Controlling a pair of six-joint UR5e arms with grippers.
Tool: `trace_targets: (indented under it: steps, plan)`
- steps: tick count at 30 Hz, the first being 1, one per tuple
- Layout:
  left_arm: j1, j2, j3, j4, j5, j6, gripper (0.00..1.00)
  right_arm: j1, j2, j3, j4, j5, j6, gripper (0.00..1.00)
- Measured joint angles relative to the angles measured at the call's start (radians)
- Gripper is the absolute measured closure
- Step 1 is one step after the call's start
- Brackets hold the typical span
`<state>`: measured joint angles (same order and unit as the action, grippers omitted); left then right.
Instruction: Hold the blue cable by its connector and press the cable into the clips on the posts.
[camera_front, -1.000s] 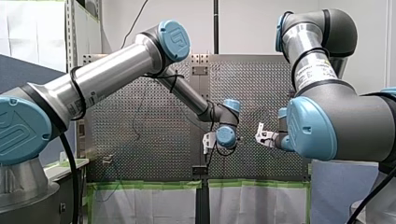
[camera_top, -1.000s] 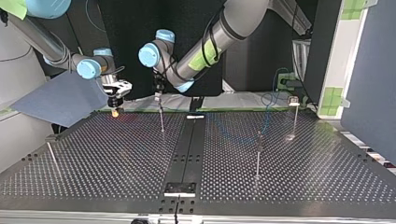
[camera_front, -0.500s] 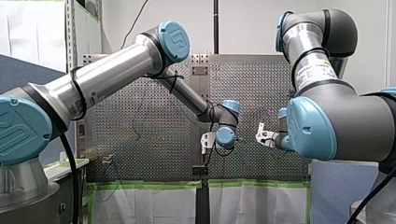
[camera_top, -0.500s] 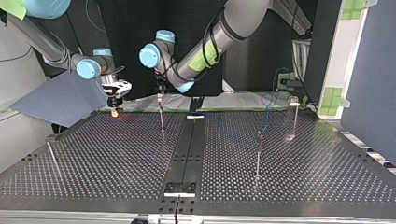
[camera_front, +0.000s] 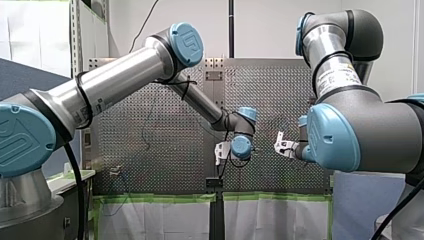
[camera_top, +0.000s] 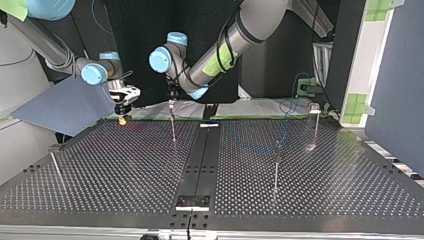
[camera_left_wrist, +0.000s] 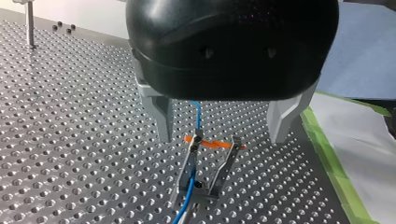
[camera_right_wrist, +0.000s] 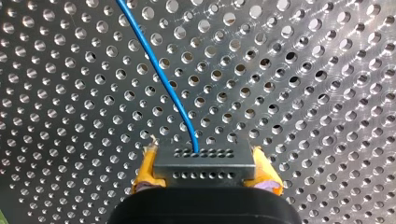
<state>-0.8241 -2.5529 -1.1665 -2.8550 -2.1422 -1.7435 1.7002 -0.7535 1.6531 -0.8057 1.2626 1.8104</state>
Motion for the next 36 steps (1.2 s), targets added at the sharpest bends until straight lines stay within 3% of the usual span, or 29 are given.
trace_targets:
  steps: [14, 36]
  plan:
    - [-0.016, 0.027, -0.026, -0.075, -0.020, 0.002, 0.00, -0.008, 0.000, 0.000, 0.004, 0.000, -0.002, 1.00]
    - [-0.008, 0.235, -0.234, 0.122, -0.063, 0.004, 0.00, -0.011, 0.000, 0.000, 0.020, 0.001, -0.009, 1.00]
